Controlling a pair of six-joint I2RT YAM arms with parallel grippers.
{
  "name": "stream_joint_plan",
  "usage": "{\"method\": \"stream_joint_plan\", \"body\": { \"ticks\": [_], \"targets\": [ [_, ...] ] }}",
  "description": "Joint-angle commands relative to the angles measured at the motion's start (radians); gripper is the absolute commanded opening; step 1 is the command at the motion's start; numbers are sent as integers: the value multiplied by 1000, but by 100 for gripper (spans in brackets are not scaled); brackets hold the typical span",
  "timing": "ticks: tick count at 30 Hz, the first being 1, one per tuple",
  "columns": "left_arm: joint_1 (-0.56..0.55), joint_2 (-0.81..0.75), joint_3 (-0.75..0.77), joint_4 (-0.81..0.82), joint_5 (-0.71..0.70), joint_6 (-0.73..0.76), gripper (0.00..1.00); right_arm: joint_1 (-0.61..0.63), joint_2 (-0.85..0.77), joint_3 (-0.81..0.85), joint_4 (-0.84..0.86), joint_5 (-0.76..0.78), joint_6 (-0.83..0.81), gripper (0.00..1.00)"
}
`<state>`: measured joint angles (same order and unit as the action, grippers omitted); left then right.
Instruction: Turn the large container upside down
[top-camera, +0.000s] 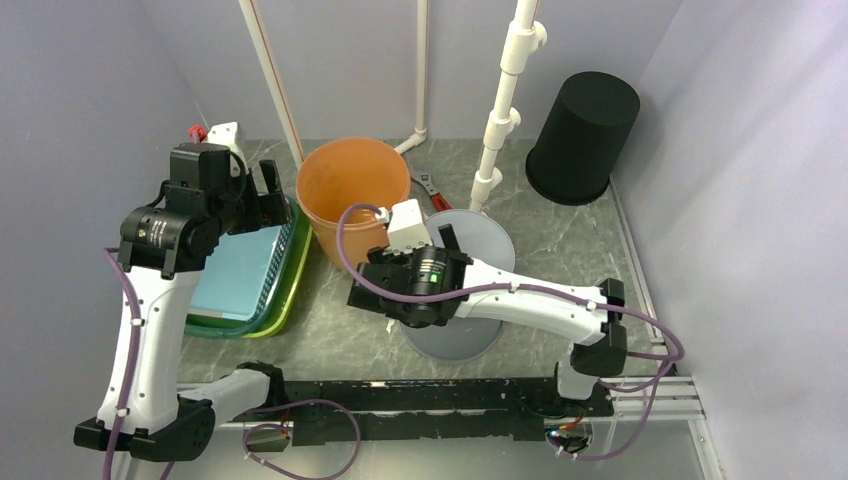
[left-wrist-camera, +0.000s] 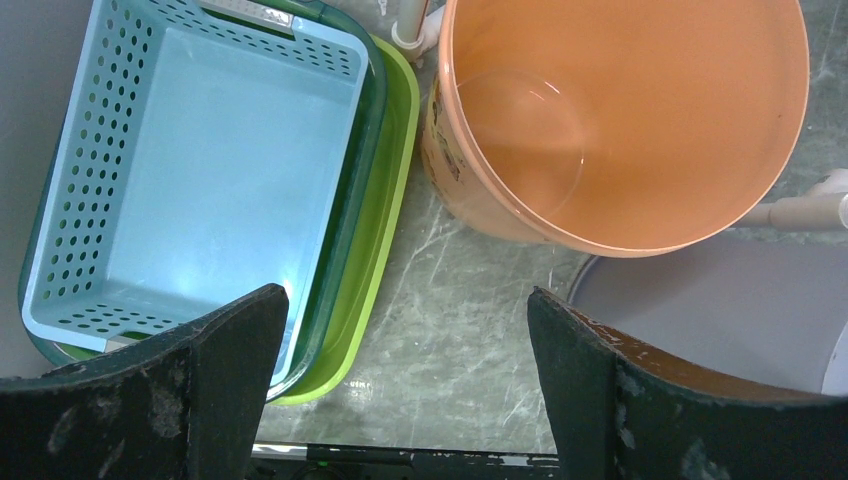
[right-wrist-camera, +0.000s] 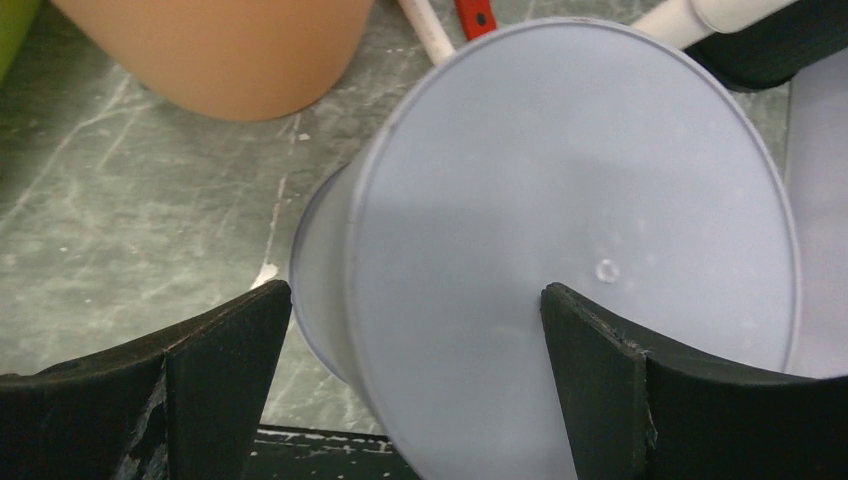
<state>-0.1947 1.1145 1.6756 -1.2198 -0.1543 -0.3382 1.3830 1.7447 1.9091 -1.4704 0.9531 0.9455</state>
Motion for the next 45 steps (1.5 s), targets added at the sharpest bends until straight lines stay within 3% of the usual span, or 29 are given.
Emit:
{"method": "stream_joint_plan", "body": {
  "ticks": [1, 10, 17, 23, 27, 32, 45],
  "targets": [
    [5, -5, -15, 23, 3, -1, 95, -26, -90, -126, -30, 30, 60, 100],
    [5, 4, -37, 48, -5, -1, 95, -62, -315, -404, -30, -9, 225, 100],
    [5, 30, -31, 36, -18, -7, 95, -211, -467, -531, -30, -69, 238, 100],
    [5, 19, -39, 49, 9, -13, 95, -288, -634, -509, -25, -59, 266, 100],
    [5, 9, -46, 52, 22, -21, 95, -295, -704, -446, 42, -92, 156, 100],
    [4, -3, -46, 48, 28, -24, 95, -293, -759, -422, 127, -238, 32, 100],
    [5, 9, -57, 59, 52, -40, 95, -294, -893, -421, 170, -568, -93, 98]
  ]
}}
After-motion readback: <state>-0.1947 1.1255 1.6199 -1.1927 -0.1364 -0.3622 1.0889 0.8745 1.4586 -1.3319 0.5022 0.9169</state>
